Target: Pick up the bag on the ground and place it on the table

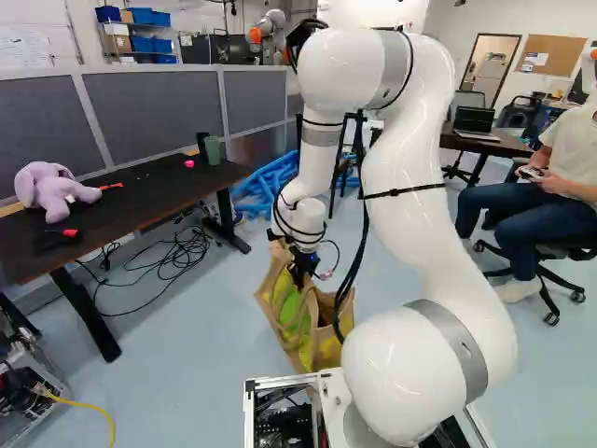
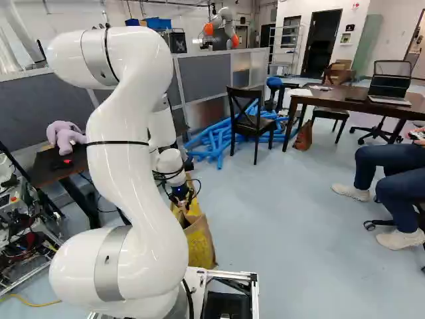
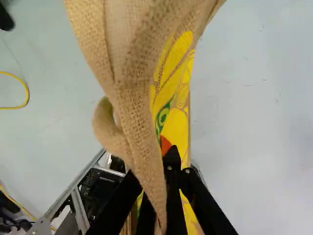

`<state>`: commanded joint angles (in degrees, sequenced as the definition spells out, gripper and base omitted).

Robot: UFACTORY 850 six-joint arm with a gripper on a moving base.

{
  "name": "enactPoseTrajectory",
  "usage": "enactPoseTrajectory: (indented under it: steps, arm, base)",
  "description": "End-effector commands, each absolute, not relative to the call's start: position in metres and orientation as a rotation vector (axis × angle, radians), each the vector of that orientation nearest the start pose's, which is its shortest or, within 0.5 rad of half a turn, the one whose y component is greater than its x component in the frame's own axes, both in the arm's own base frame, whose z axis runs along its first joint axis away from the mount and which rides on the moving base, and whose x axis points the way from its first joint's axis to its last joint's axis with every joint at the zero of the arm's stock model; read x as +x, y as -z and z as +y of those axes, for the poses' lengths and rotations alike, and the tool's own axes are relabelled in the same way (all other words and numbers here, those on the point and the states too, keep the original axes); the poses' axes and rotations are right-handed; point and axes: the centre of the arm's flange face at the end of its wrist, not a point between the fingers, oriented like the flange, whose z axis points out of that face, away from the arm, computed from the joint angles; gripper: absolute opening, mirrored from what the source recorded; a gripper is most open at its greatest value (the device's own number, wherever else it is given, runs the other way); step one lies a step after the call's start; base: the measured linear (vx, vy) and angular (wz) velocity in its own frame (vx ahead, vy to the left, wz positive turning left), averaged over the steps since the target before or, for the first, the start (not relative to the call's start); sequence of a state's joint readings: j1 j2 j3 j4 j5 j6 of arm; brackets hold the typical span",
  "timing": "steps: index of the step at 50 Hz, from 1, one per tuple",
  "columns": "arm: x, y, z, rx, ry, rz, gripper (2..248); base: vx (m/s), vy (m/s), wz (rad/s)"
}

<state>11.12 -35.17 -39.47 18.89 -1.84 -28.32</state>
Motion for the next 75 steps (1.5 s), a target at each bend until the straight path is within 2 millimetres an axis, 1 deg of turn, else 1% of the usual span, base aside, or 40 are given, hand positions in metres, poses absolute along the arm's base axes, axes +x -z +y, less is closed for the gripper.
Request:
enactPoseTrajectory:
  steps: [24,31,53,62,75]
  arm:
    - [0.403,-0.215,0.05,-3.074,0.067,-0.44,21]
    - [0.406,-0.226,0.041,-3.073,0.077,-0.413,21]
    - [0.424,-0.259,0.013,-3.079,0.162,-0.413,21]
    - [0.432,-0.272,0.007,-3.076,0.179,-0.429,21]
    - [0.443,-0.291,0.007,-3.065,0.185,-0.435,21]
  base:
    - [0.0,0.0,0.0]
    - [0.0,0.0,0.0]
    - [0.0,0.0,0.0]
    - [0.0,0.0,0.0]
    - [0.0,0.0,0.0]
